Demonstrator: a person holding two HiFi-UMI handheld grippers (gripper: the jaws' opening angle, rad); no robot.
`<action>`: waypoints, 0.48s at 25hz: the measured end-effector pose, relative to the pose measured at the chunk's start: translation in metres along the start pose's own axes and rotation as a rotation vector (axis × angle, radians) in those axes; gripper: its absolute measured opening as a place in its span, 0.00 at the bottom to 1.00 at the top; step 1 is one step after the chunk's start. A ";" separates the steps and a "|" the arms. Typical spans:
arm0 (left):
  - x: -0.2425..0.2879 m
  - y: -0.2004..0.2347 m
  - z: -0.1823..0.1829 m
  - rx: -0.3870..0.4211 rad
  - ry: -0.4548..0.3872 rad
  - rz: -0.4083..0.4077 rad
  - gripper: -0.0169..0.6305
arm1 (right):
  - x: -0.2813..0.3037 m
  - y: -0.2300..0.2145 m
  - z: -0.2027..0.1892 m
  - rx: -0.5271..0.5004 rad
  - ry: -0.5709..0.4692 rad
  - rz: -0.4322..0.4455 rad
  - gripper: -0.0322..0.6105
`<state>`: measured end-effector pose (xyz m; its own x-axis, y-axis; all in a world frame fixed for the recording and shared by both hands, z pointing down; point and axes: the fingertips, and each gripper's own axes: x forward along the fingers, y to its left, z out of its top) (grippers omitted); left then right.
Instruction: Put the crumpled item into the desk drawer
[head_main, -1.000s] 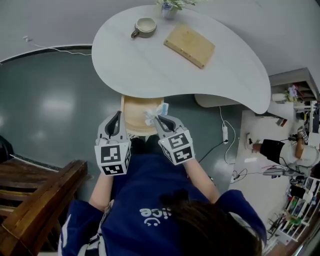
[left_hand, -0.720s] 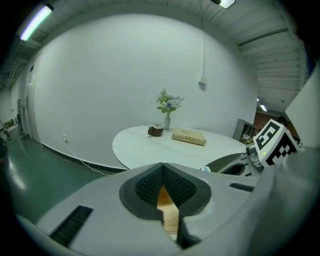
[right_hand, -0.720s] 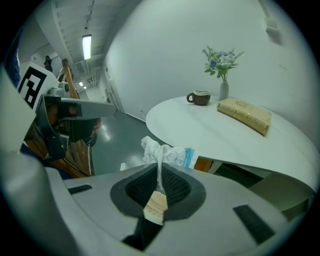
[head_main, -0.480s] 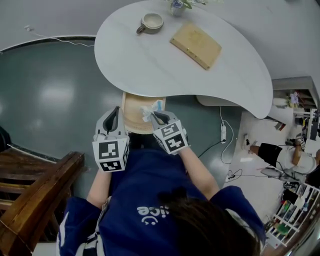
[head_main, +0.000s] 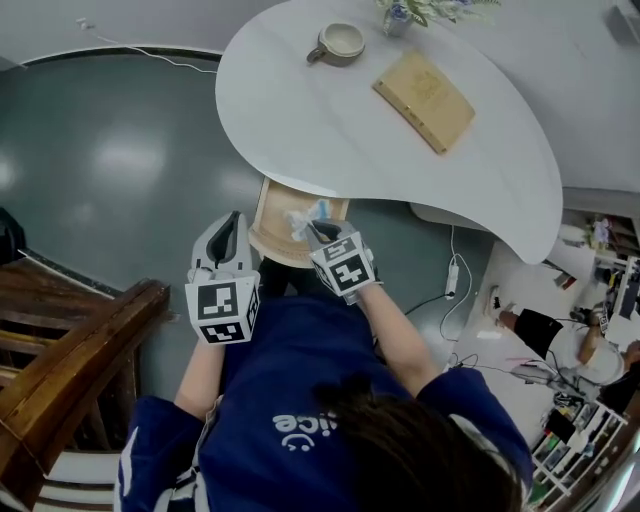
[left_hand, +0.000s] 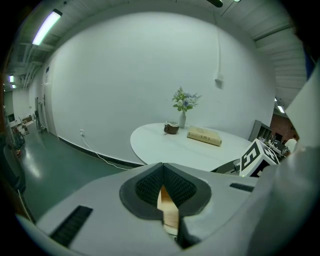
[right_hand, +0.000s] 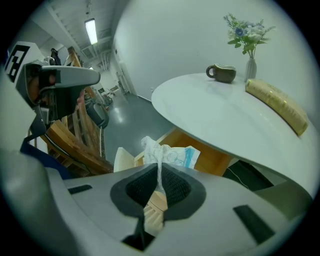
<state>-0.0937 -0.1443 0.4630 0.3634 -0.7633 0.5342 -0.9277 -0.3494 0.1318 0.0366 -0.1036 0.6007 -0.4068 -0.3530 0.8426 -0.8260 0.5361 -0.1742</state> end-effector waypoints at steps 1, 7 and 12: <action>0.000 0.002 -0.002 -0.002 0.007 0.008 0.03 | 0.004 0.000 -0.001 -0.007 0.008 0.006 0.10; -0.002 0.007 -0.011 -0.024 0.032 0.054 0.03 | 0.025 -0.002 -0.006 -0.084 0.055 0.045 0.10; 0.000 0.008 -0.015 -0.039 0.040 0.083 0.03 | 0.044 -0.003 -0.015 -0.170 0.127 0.084 0.10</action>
<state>-0.1026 -0.1393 0.4764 0.2825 -0.7662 0.5772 -0.9572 -0.2644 0.1175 0.0270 -0.1092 0.6458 -0.4101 -0.2085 0.8879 -0.7096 0.6845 -0.1671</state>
